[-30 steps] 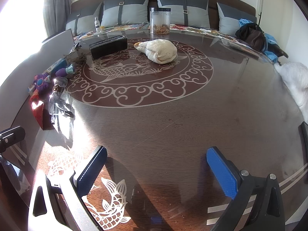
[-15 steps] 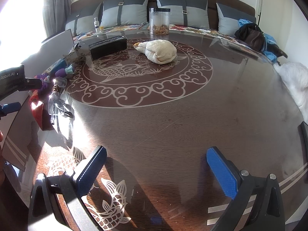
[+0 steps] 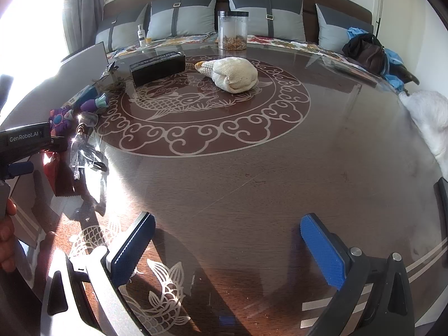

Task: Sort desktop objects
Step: 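Approach the red gift bag with the left gripper and close on it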

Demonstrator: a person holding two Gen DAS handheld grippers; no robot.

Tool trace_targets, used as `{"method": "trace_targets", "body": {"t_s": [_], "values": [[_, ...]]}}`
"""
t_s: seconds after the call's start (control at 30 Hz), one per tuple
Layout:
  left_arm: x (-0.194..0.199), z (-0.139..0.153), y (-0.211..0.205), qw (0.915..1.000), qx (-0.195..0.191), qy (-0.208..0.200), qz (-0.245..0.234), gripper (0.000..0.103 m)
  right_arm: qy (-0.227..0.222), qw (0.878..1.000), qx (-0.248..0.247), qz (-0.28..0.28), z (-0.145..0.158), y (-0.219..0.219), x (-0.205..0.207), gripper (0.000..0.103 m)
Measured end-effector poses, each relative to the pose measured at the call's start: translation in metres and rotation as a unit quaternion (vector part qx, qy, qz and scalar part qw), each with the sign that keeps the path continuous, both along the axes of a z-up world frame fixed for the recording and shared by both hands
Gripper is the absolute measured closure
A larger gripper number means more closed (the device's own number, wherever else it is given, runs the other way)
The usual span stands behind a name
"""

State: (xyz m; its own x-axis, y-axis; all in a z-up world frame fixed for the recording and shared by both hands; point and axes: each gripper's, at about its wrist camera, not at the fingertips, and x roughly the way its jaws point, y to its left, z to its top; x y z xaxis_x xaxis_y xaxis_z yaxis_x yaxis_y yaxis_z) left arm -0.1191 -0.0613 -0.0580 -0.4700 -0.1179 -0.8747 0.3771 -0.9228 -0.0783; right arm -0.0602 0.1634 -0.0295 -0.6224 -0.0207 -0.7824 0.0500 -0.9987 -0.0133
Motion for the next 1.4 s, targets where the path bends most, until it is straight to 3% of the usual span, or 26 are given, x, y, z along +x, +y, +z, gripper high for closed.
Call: {"method": "trace_targets", "body": {"t_s": [0.23,0.47,0.63,0.9,0.97,1.0,1.03,1.07,1.1,1.17,1.33,1.4], "values": [[0.015,0.002,-0.013,0.9995,-0.022,-0.006,-0.021,0.0,0.0,1.0,0.0,0.0,0.0,0.0,0.0,0.0],[0.026,0.001,-0.031,0.9992,-0.019,-0.012,-0.032,0.0,0.0,1.0,0.0,0.0,0.0,0.0,0.0,0.0],[0.022,0.007,-0.024,0.9976,-0.021,0.0,-0.065,0.0,0.001,1.0,0.0,0.0,0.0,0.0,0.001,0.0],[0.016,-0.001,-0.011,0.9926,-0.031,-0.027,-0.114,0.0,0.002,1.0,0.0,0.0,0.0,0.0,0.001,0.0],[0.022,0.001,-0.006,0.9903,-0.04,-0.012,-0.133,0.012,0.002,1.0,0.0,0.0,0.0,0.0,0.001,0.0],[0.024,0.004,-0.003,0.9887,-0.042,-0.003,-0.144,0.031,0.001,1.0,0.0,0.0,0.0,0.0,0.001,0.0],[0.026,0.007,0.0,0.9867,-0.045,0.003,-0.156,0.057,0.0,1.0,0.0,0.001,0.0,0.0,0.001,0.0],[0.026,0.009,0.004,0.9848,-0.046,0.003,-0.167,0.075,-0.005,1.0,0.0,0.003,0.0,0.0,0.0,0.0],[0.026,0.01,0.006,0.9834,-0.042,0.0,-0.176,0.084,-0.016,1.0,0.0,0.012,0.001,0.0,-0.002,0.0],[0.03,0.013,0.007,0.9826,-0.033,0.007,-0.183,0.084,-0.029,0.999,-0.01,0.037,0.005,0.0,-0.003,0.0],[0.046,0.02,0.0,0.981,0.01,0.031,-0.191,0.084,0.004,0.994,-0.059,0.087,0.031,-0.007,0.002,0.001],[0.049,0.023,-0.005,0.9812,0.037,0.038,-0.186,0.084,0.001,0.99,-0.078,0.119,0.04,-0.022,-0.008,0.008]]}}
